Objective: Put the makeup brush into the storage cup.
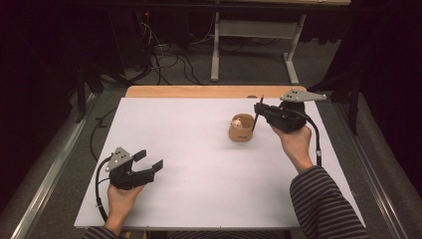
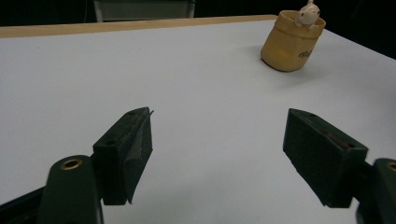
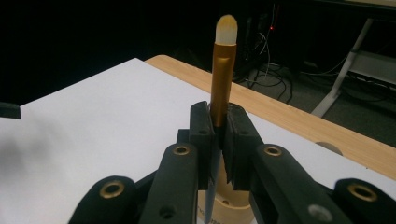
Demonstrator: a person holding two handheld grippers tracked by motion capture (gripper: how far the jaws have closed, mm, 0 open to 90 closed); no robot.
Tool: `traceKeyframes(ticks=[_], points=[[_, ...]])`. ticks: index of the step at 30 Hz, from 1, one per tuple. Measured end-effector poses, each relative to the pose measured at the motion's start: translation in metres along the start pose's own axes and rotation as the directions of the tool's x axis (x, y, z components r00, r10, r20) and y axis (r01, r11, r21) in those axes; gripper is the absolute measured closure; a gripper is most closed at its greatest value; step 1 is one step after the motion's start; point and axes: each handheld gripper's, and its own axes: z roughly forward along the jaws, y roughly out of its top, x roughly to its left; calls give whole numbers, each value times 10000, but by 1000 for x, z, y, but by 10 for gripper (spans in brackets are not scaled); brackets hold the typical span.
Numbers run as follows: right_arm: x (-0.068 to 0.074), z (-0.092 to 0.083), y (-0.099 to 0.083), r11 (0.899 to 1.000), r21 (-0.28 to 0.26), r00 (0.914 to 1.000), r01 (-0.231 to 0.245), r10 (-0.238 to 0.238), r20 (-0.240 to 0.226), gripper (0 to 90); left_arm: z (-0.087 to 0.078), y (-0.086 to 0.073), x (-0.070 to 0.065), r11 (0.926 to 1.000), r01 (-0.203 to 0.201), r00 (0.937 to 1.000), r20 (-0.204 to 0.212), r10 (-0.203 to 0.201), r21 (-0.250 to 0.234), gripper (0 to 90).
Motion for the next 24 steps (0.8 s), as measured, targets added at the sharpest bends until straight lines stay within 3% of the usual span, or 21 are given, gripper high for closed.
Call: traceKeyframes(ticks=[21, 24], points=[[-13, 15, 11, 9993, -61, 9973, -381, 384, 630, 854, 0, 0, -1, 10000, 4, 10000, 47, -4, 29, 246], [-15, 19, 11, 9996, 1, 9973, -268, 267, 682, 854, 1, 0, -1, 10000, 3, 10000, 56, -4, 36, 246]])
